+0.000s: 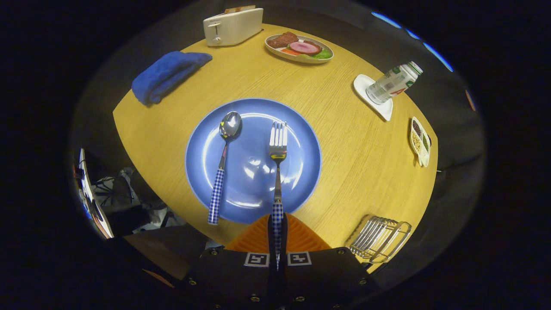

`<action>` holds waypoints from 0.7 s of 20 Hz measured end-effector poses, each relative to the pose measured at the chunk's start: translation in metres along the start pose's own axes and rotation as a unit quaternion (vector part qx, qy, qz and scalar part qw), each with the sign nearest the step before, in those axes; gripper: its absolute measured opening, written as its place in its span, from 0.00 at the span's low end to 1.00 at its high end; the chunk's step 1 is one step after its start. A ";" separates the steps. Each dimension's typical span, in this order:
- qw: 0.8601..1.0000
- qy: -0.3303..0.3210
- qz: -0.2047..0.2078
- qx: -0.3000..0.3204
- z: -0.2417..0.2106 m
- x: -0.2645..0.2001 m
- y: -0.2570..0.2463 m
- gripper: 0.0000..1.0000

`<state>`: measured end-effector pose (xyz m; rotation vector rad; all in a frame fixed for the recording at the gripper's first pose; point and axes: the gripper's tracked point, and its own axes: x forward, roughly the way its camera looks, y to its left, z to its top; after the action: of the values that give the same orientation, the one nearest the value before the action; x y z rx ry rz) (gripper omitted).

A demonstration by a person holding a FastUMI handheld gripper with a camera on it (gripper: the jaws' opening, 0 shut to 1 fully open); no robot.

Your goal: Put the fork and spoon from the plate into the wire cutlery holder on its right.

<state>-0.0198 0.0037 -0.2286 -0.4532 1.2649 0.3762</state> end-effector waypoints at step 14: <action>0.998 0.012 -0.041 0.044 -0.074 -0.067 -0.065 0.01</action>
<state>-0.0652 -0.0921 -0.1742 -0.4339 1.2762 0.2465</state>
